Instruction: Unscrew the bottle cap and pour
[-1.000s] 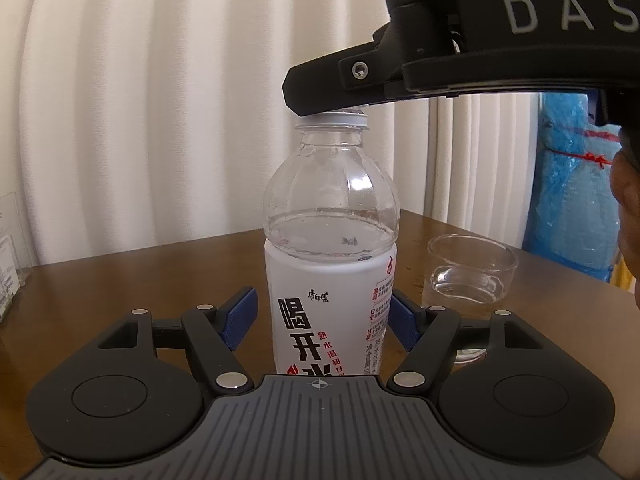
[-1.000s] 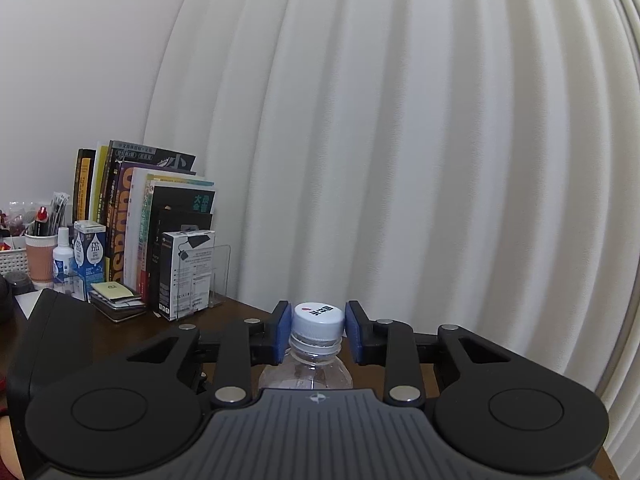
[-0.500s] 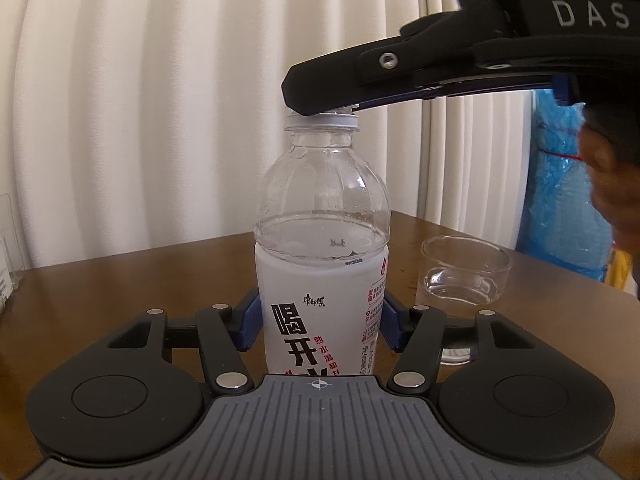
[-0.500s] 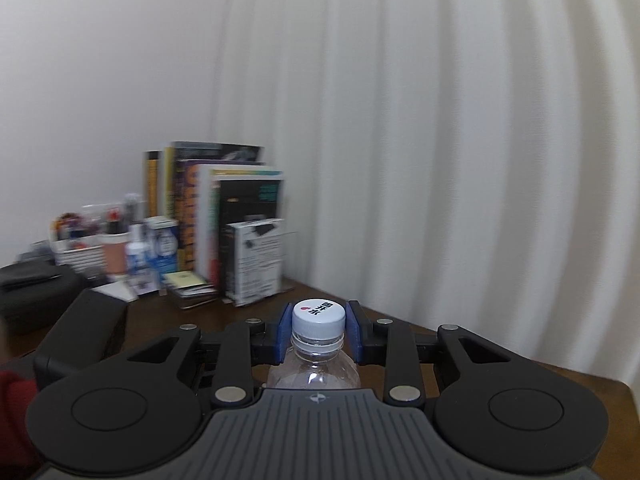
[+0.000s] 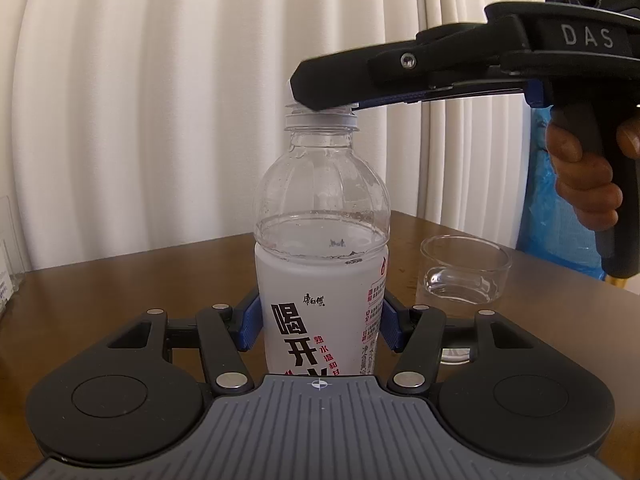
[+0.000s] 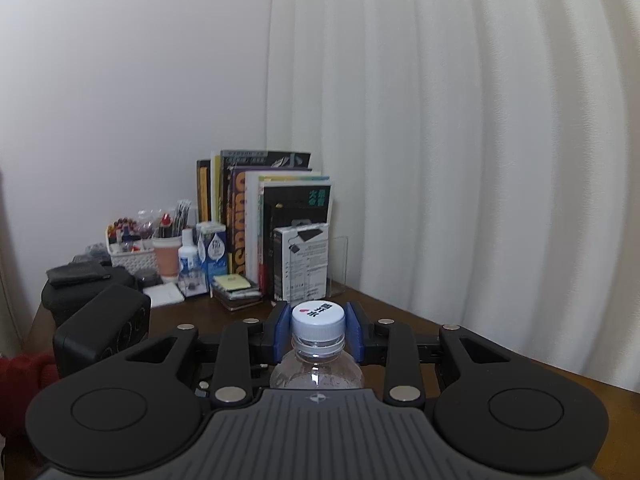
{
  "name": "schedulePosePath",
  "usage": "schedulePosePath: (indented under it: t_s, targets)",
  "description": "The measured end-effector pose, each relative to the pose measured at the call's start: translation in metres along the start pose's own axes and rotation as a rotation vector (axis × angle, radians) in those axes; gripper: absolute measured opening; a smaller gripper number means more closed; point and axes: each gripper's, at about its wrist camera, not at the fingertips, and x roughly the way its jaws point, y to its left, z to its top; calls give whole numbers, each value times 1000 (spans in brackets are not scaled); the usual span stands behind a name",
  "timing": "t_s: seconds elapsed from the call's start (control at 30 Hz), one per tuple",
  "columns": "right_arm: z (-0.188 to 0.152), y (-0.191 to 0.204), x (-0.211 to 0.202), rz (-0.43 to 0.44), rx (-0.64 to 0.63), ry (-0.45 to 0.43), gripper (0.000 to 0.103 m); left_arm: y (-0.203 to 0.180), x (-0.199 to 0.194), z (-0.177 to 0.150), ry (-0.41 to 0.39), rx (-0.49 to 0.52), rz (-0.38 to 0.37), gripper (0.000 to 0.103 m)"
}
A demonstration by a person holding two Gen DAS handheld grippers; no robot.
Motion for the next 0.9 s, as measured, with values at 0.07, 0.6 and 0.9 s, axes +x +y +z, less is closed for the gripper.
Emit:
schedulePosePath:
  t_s: [0.07,0.6,0.9]
  targets:
    - [1,5,-4,-25,-16,-16,57,1,1,0,1,-1,0,58]
    - [-15,75,26,-421,-103,-10,38,3,3,1,3,-3,-2,58]
    - [-12,60,14,-324,-33,3,33,6,0,1,1,-8,-5,58]
